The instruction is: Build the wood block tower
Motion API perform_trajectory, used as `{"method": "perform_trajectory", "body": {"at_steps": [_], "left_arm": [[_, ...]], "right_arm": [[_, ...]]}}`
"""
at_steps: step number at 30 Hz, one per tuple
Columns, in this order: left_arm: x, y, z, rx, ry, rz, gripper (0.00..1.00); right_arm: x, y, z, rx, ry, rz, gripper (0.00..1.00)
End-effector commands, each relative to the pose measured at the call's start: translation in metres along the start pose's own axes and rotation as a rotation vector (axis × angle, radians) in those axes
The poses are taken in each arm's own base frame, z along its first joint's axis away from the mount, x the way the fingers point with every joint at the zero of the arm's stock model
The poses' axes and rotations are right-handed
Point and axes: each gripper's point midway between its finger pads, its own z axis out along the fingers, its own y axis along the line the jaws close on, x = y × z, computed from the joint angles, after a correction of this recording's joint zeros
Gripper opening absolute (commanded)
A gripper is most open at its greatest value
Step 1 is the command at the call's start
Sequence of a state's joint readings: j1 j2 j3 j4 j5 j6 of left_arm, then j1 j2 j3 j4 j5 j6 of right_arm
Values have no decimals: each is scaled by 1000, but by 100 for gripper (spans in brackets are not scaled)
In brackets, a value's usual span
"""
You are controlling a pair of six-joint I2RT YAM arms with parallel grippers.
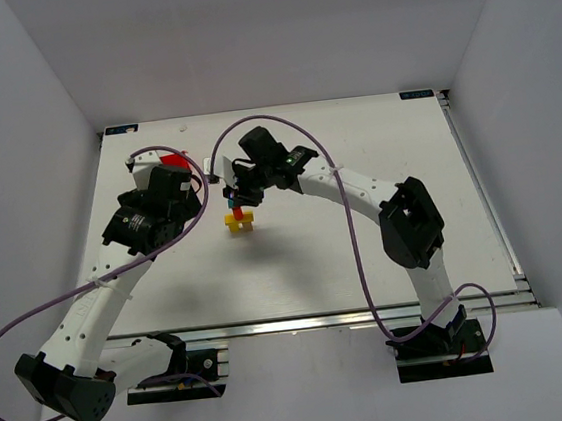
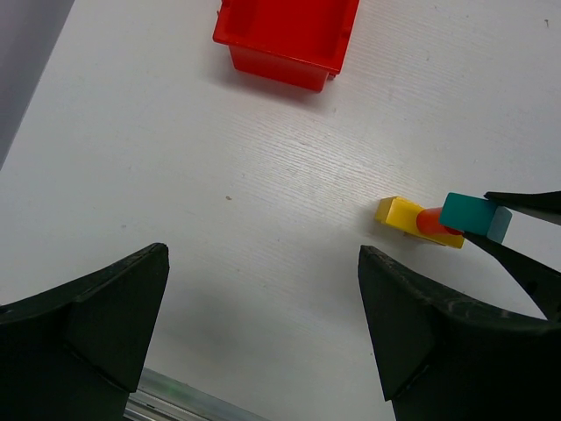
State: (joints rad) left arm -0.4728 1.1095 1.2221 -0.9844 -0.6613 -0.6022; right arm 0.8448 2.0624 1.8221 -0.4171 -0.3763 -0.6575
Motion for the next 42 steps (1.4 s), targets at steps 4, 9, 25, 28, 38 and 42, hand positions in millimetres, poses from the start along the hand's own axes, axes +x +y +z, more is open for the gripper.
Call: {"method": "perform_trajectory", "body": {"at_steps": [4, 9, 25, 28, 38, 42], "left_arm": [[-3, -1, -1, 22, -12, -8, 98], [-2, -3, -1, 28, -8, -4, 98], [-2, -4, -1, 44, -9, -1, 98], [-2, -4, -2, 48, -9, -1, 98], [-1, -5, -1, 52, -3, 6, 98], [0, -6, 0, 56, 1, 12, 98]], "right_arm": [[-7, 1, 5, -8, -31, 0, 20], [-8, 3, 6, -10, -34, -1, 21], [-14, 4, 7, -18, -57, 5, 24], [-13, 5, 8, -19, -54, 4, 24], [-9, 5, 9, -13, -41, -3, 28], [-8, 2, 9, 0, -36, -7, 31]]}}
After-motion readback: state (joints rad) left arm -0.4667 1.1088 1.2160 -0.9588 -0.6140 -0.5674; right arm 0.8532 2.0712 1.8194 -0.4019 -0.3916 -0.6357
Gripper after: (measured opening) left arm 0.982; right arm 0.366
